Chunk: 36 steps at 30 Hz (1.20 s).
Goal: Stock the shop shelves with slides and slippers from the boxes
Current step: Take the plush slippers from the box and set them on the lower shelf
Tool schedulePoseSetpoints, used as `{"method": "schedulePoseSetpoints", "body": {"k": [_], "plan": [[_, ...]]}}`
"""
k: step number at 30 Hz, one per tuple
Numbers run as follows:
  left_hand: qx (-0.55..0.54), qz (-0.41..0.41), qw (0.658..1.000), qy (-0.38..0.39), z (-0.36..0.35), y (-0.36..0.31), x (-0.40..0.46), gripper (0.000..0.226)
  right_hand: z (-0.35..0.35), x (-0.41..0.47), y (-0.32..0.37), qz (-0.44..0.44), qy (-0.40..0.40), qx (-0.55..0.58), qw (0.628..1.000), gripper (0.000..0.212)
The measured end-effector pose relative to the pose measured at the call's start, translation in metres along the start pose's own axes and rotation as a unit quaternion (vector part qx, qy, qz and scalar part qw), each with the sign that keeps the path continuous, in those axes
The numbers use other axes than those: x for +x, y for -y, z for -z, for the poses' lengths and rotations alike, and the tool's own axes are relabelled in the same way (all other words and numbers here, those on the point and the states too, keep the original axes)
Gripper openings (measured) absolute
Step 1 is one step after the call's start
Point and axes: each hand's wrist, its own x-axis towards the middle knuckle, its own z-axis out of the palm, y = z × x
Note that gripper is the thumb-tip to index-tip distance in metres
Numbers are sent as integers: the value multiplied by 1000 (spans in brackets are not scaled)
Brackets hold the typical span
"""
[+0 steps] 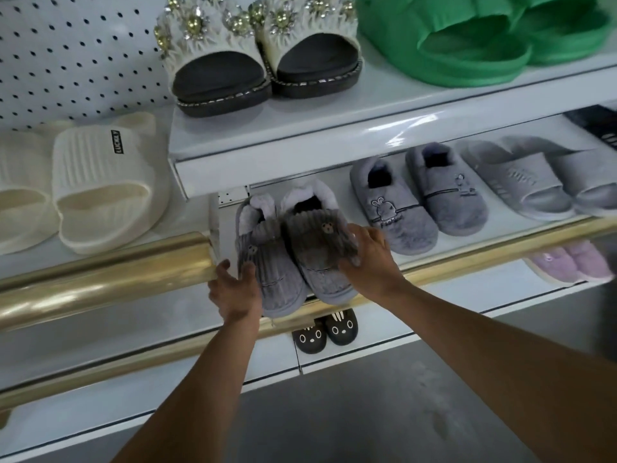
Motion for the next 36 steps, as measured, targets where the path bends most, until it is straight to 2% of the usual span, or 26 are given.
{"method": "schedulePoseSetpoints", "body": {"k": [2,4,5,7,9,12,18,23,29,36], "plan": [[-42,-133,989,-40,-3,-11,-21,41,9,-10,-6,10,-18,33,999,60],[-111,-183,977,14,-11,-22,-46,27,22,-21,-16,13,-38,66,997,53],[-165,-171,970,58,-17,-29,-60,22,30,-28,-24,14,-50,78,996,52],[-264,-97,948,151,-31,-42,-91,17,49,-42,-42,10,-71,101,992,50],[-273,7,935,228,-45,-55,-128,15,71,-60,-62,2,-94,120,988,46],[-295,128,882,345,-73,-67,-191,14,109,-90,-104,-22,-127,155,980,38],[-252,197,845,428,-166,-74,-304,23,190,-159,-216,-132,-154,211,956,30],[-173,234,817,498,-249,-85,-425,16,262,-232,-318,-205,-216,211,931,28],[-82,209,804,550,-329,-89,-550,12,315,-314,-418,-283,-271,230,891,22],[55,162,766,620,-396,-52,-663,8,309,-424,-513,-392,-300,281,823,26]]}}
